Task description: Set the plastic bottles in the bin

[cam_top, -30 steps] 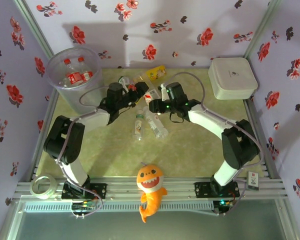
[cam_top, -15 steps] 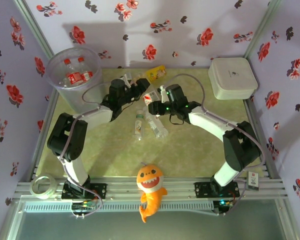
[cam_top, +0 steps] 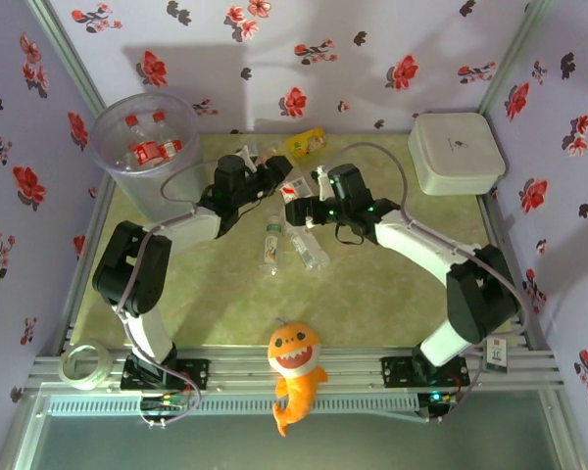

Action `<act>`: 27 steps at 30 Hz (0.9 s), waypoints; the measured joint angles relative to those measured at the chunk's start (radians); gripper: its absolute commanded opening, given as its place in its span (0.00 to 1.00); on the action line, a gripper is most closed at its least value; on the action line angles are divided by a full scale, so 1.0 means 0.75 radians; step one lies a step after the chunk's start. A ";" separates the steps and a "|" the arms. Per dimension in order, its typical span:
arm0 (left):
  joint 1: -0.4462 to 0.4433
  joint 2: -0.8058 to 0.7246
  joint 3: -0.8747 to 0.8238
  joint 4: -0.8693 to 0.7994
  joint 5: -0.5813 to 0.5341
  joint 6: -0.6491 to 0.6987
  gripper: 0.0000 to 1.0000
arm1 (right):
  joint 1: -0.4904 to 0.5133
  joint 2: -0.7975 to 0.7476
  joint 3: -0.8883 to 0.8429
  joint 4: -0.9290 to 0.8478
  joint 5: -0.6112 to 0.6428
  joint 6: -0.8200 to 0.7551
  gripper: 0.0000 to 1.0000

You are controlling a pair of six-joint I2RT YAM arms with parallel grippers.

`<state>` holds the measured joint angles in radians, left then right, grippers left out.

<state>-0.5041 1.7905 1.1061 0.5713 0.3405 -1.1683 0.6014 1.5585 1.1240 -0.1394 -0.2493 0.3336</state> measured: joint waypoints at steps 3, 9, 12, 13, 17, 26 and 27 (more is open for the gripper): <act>0.000 0.000 0.003 -0.020 0.000 0.012 0.51 | 0.000 -0.083 -0.020 -0.001 0.038 -0.013 0.99; 0.000 -0.002 0.106 -0.188 -0.033 0.138 0.40 | -0.127 -0.279 -0.144 0.089 -0.003 0.058 0.99; 0.007 -0.011 0.218 -0.298 -0.045 0.229 0.35 | -0.256 -0.356 -0.234 0.169 -0.027 0.145 0.99; 0.010 -0.018 0.254 -0.332 -0.046 0.253 0.34 | -0.287 -0.374 -0.255 0.178 -0.024 0.163 0.99; 0.052 -0.067 0.418 -0.450 -0.046 0.358 0.28 | -0.322 -0.428 -0.298 0.182 -0.007 0.199 0.99; 0.247 -0.201 0.713 -0.637 -0.063 0.535 0.18 | -0.322 -0.451 -0.331 0.186 0.033 0.216 0.99; 0.275 -0.222 0.723 -0.657 -0.070 0.552 0.15 | -0.322 -0.450 -0.331 0.186 0.034 0.216 0.99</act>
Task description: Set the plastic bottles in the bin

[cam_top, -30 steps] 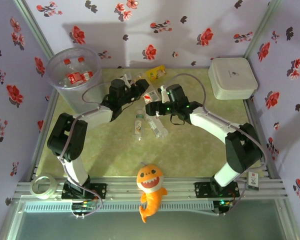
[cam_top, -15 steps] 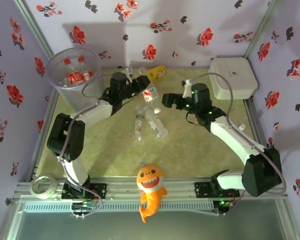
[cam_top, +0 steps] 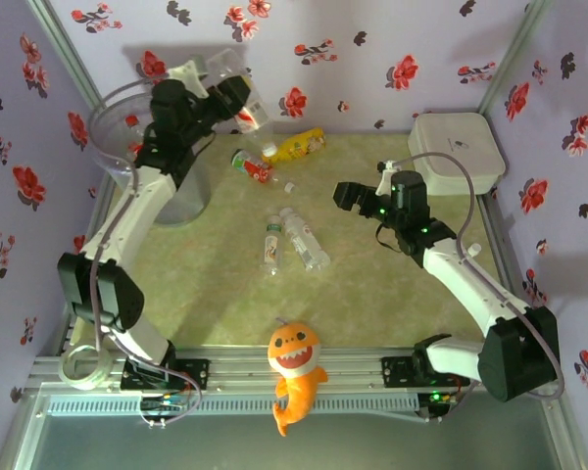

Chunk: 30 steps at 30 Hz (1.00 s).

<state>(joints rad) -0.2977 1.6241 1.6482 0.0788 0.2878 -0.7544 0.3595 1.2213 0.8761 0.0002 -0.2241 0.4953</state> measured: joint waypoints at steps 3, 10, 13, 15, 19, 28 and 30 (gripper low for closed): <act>0.115 -0.071 0.016 -0.064 -0.046 0.053 0.07 | 0.000 0.004 0.000 0.000 0.005 -0.001 0.99; 0.349 -0.198 -0.011 -0.126 -0.273 0.155 0.02 | 0.000 0.047 0.000 0.000 0.009 0.006 0.99; 0.394 -0.230 -0.075 -0.108 -0.326 0.158 0.03 | 0.000 0.050 0.000 0.000 0.009 0.006 0.99; 0.412 -0.240 -0.129 -0.091 -0.352 0.157 0.03 | 0.000 0.050 0.000 -0.001 0.009 0.006 0.99; 0.430 -0.243 -0.260 -0.046 -0.424 0.153 0.00 | 0.000 0.050 0.000 -0.006 0.009 0.005 0.99; 0.438 -0.243 -0.472 0.032 -0.548 0.163 0.00 | 0.000 0.052 0.000 -0.028 0.009 0.004 0.99; 0.438 -0.242 -0.495 0.042 -0.547 0.163 0.00 | 0.000 0.057 0.000 -0.028 0.009 0.004 0.99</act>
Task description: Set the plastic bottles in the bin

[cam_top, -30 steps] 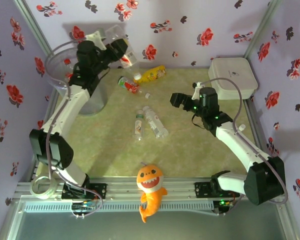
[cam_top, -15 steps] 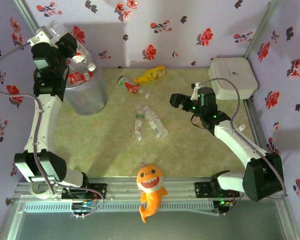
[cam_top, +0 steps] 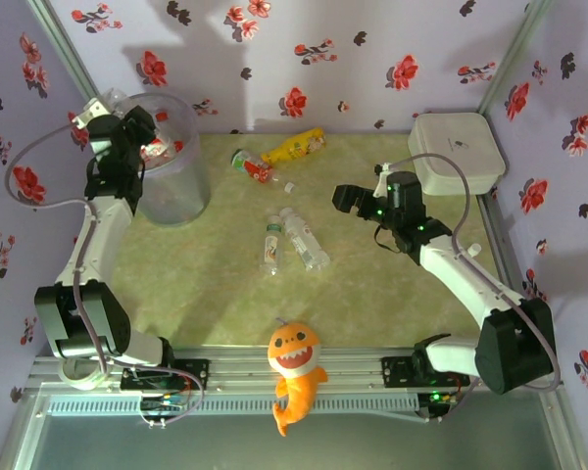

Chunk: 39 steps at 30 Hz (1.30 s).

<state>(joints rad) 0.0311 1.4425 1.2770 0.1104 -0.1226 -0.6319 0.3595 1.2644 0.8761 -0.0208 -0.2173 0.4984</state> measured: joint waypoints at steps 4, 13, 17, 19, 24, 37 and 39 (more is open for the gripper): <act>0.000 0.021 -0.040 0.037 0.016 0.000 0.00 | 0.000 0.019 0.000 -0.001 0.000 0.000 0.99; -0.003 0.117 -0.124 0.108 0.077 0.032 0.00 | 0.000 0.050 0.001 0.001 -0.001 0.001 0.99; -0.004 0.123 -0.136 0.162 0.105 0.041 0.11 | 0.000 0.077 0.003 0.002 -0.011 0.001 0.99; -0.004 0.123 -0.143 0.180 0.114 0.042 0.20 | 0.000 0.089 0.003 0.002 -0.017 0.001 0.99; -0.004 0.125 -0.148 0.202 0.156 0.051 0.62 | 0.000 0.093 0.005 0.002 -0.017 0.001 0.99; -0.009 0.125 -0.125 0.128 0.237 0.068 0.94 | 0.019 0.095 0.011 -0.004 -0.013 -0.001 0.99; -0.009 0.125 -0.116 0.102 0.239 0.076 0.98 | 0.028 0.095 0.019 -0.016 -0.003 -0.008 0.99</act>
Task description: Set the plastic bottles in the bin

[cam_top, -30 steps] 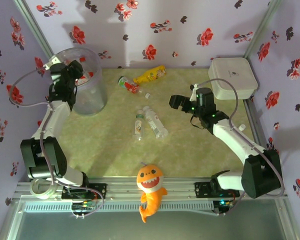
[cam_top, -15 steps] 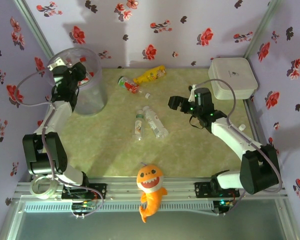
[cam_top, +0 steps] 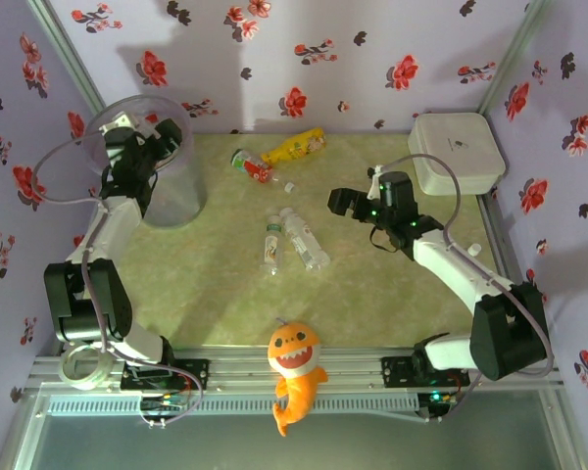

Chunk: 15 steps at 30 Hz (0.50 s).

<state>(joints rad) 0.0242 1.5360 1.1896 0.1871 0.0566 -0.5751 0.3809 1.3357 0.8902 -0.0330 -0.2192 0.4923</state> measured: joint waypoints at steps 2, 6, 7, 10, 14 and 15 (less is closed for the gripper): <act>0.000 0.000 0.012 -0.030 0.001 0.009 1.00 | 0.012 0.001 0.013 -0.022 0.019 -0.016 0.99; 0.000 0.000 0.054 -0.090 0.001 0.022 1.00 | 0.065 0.039 0.100 -0.151 0.141 -0.072 0.99; 0.000 0.000 0.068 -0.105 0.001 0.027 1.00 | 0.086 0.057 0.130 -0.191 0.176 -0.092 0.99; 0.001 0.000 0.124 -0.163 0.001 0.052 1.00 | 0.172 0.124 0.219 -0.316 0.270 -0.142 0.95; 0.004 0.000 0.225 -0.240 0.002 0.088 1.00 | 0.261 0.200 0.282 -0.460 0.310 -0.165 0.91; 0.006 0.000 0.253 -0.263 0.002 0.100 1.00 | 0.285 0.216 0.285 -0.493 0.316 -0.168 0.91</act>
<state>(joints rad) 0.0288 1.5360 1.3792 -0.0101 0.0582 -0.5003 0.5945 1.4975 1.1042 -0.4026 0.0177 0.3664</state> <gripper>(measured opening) 0.996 0.914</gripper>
